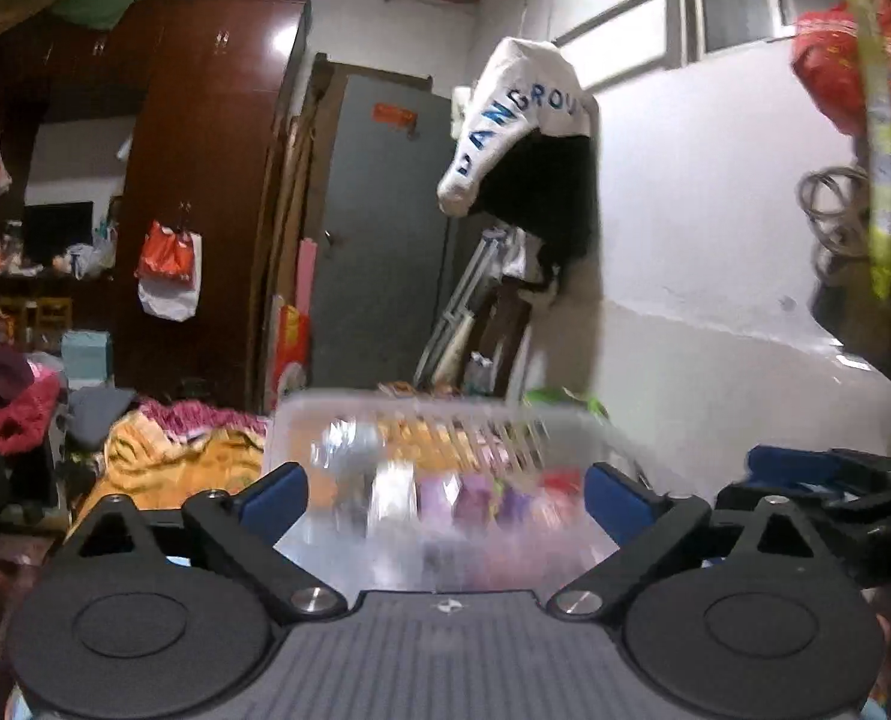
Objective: Organize objects
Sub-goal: 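Carry both items over the white basket and open both grippers, then grasp white-blue printed box with right gripper while left grasps small clear bag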
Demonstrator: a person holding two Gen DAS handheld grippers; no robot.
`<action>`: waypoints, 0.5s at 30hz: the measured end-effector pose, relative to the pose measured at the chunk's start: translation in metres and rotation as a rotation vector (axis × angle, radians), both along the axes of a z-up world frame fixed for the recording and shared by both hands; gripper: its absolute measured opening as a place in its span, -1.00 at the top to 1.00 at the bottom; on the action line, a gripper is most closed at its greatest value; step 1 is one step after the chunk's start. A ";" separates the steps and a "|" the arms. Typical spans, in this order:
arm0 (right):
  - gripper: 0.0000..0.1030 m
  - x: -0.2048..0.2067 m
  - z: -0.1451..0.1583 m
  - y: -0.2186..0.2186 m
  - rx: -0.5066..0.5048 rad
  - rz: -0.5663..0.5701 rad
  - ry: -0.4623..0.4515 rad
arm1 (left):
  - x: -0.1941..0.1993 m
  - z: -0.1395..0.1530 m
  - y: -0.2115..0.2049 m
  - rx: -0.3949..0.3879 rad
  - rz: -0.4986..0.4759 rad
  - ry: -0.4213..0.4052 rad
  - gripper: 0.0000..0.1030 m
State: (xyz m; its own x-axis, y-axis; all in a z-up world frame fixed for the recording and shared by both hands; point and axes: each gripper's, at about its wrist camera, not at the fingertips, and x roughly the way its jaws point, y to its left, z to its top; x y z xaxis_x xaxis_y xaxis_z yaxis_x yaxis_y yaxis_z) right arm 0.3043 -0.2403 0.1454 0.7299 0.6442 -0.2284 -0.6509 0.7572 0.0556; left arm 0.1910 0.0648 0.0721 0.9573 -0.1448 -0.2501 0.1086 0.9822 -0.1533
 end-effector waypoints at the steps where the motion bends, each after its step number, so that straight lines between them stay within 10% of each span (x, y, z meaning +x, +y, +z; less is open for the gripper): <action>1: -1.00 -0.002 -0.008 0.002 -0.029 -0.002 0.013 | -0.004 -0.007 -0.001 -0.002 -0.012 0.020 -0.95; 12: -0.97 0.050 -0.083 0.064 -0.219 -0.140 0.291 | 0.009 -0.076 0.022 -0.064 0.073 0.229 -0.95; 15: -0.57 0.051 -0.091 0.071 -0.247 -0.147 0.304 | 0.009 -0.088 0.015 -0.058 0.079 0.256 -0.95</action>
State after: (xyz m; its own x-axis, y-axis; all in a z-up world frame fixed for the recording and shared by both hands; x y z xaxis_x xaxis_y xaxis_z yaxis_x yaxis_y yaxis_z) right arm 0.3558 -0.1694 0.0542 0.6855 0.4369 -0.5824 -0.5167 0.8555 0.0337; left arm 0.2000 0.0801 -0.0154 0.8728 -0.0930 -0.4792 -0.0181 0.9748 -0.2221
